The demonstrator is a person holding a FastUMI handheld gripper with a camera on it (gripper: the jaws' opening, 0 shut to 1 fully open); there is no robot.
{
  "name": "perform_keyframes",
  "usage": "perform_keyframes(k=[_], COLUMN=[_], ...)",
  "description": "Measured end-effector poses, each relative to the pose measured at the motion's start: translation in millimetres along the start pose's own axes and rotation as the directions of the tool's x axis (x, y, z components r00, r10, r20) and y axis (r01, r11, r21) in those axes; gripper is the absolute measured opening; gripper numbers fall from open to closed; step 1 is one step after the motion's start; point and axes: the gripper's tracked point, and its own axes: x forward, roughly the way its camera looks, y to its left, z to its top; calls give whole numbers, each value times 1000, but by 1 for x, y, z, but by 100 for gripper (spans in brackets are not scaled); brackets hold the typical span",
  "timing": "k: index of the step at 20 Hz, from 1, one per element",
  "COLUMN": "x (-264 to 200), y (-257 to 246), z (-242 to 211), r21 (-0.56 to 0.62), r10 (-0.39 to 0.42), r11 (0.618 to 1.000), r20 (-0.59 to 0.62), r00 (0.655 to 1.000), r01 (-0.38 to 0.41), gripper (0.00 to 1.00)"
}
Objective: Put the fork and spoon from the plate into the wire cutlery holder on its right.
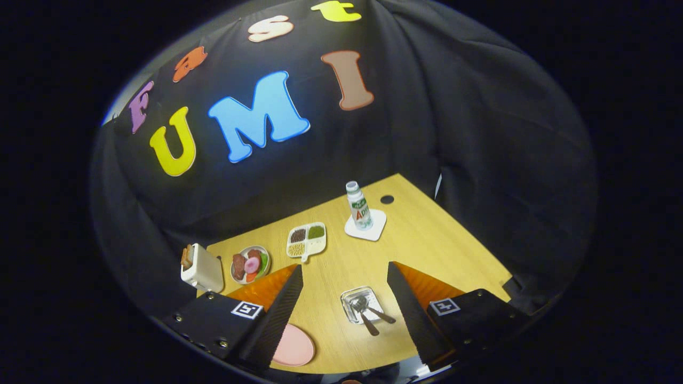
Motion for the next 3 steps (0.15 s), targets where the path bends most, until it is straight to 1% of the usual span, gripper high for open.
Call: perform_keyframes(k=[2, 3], x=[-13, -21], y=[10, 16], z=[28, 39], r21=[-45, -74], r10=[-10, -11], r11=[999, 997], r20=[116, 176], r00=[993, 984], r01=[16, 25], gripper=[98, 98])
